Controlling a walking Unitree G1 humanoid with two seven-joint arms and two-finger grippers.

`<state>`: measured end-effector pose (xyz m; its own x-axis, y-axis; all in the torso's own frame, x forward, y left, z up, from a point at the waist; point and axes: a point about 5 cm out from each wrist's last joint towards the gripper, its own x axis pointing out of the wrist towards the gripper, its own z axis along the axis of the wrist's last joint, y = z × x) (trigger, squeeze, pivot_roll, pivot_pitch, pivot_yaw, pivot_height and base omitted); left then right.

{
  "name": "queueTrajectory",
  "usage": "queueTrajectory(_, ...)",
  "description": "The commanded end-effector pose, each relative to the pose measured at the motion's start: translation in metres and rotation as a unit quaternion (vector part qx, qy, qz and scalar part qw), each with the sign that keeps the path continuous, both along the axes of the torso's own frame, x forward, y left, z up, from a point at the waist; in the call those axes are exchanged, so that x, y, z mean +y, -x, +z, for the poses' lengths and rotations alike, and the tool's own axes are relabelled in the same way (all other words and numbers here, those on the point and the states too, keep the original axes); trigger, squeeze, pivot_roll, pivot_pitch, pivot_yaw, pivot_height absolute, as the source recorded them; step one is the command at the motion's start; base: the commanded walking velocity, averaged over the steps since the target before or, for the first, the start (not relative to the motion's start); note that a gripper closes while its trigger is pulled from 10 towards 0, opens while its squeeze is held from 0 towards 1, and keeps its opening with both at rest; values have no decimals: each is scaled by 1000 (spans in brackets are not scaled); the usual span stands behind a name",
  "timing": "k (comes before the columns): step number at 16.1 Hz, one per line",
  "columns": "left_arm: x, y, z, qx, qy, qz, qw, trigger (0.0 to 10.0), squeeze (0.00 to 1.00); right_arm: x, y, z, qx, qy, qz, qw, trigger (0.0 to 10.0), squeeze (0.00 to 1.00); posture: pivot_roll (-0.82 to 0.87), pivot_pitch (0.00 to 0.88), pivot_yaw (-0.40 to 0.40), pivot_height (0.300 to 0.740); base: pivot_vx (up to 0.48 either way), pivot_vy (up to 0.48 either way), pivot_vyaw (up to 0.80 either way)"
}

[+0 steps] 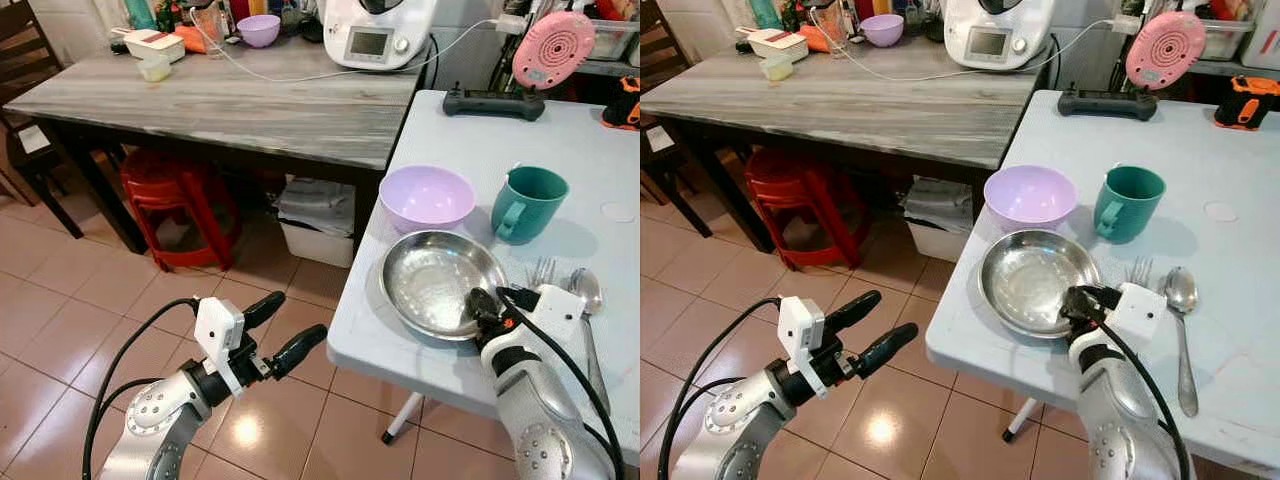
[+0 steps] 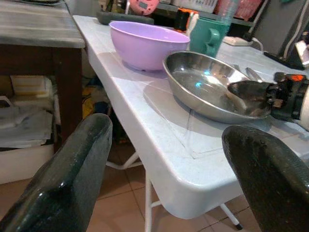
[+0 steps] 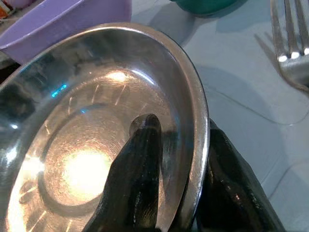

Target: Setting the table

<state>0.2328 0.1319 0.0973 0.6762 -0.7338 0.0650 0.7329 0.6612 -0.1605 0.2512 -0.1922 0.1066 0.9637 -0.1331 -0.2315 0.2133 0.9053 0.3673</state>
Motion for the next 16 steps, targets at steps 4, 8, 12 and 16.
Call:
queueTrajectory(4,28,-24,-19,48,-62,152,985,10000,0,7,1,-1,-7,-19,19,1000,10000,0,-78,73,92,740,0,0,0)
queueTrajectory(8,48,-40,-21,53,-42,260,963,10000,0,17,0,1,-31,28,57,998,10000,0,-74,54,91,740,0,0,0)
queueTrajectory(12,52,-45,-22,58,-23,295,953,10000,0,21,-3,2,-42,49,70,995,10000,0,-70,41,86,740,0,0,-273)
queueTrajectory(16,48,-48,-24,56,-20,298,953,10000,0,21,-4,2,-50,56,65,995,10000,0,-70,38,87,740,0,299,-800)
